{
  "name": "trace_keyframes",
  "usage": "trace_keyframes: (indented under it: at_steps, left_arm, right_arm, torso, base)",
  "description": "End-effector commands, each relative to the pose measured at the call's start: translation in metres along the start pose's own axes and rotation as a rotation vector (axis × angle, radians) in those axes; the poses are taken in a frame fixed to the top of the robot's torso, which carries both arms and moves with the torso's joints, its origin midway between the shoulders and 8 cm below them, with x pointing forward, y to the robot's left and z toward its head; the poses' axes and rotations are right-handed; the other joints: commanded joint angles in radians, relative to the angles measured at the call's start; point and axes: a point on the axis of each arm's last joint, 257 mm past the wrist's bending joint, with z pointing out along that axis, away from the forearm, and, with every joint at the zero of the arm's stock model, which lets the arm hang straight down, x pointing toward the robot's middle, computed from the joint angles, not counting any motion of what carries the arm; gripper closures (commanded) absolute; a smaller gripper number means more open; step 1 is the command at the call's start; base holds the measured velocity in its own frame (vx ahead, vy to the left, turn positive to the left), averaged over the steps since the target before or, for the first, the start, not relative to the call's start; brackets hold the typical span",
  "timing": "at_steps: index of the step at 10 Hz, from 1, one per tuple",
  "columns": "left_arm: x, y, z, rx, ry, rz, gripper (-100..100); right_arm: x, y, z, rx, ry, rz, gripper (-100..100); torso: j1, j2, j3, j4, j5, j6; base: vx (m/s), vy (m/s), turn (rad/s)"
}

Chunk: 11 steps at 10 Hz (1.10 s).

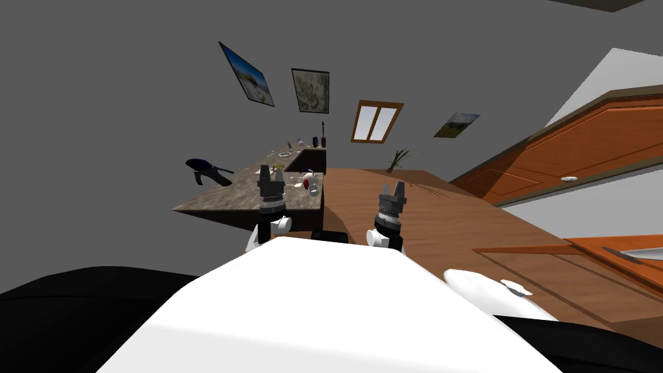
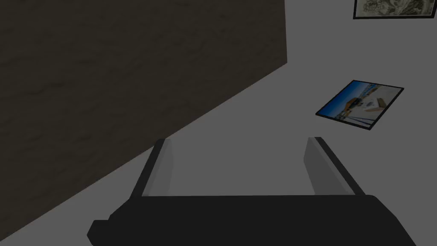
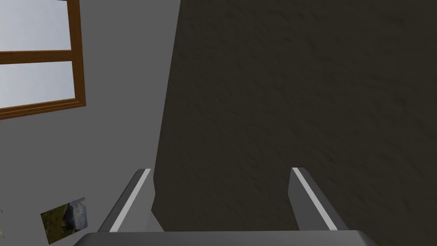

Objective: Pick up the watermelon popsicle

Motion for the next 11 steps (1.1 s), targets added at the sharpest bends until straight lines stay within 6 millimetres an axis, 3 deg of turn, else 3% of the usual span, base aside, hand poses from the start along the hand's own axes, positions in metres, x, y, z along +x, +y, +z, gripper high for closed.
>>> trace_keyframes:
  at_steps: [1,6,7,11]
  left_arm:
    - [0.004,0.009,-0.003,-0.020,0.042,0.032,-100]
    - [0.004,0.061,-0.025,-0.146,0.128,0.165,-100]
    - [0.001,0.083,-0.036,-0.203,0.148,0.218,-100]
    - [-0.011,0.127,-0.063,-0.323,0.181,0.330,-100]
  right_arm:
    - [0.000,0.000,0.000,0.000,0.000,0.000,0]
    - [0.000,0.000,0.000,0.000,0.000,0.000,0]
    - [0.000,0.000,0.000,0.000,0.000,0.000,0]
    - [0.000,0.000,0.000,0.000,0.000,0.000,0]
  torso:
    - [0.000,0.000,0.000,0.000,0.000,0.000]
    - [-0.007,0.006,0.003,0.001,-0.001,0.000]
    - [-0.006,0.006,0.003,0.001,-0.001,0.000]
    - [-0.008,0.007,0.004,0.002,-0.002,0.000]
  base:
    - [-0.018,-0.024,0.029]
    - [-0.072,-0.087,0.056]
    - [-0.091,-0.107,0.100]
    - [-0.111,-0.119,0.074]
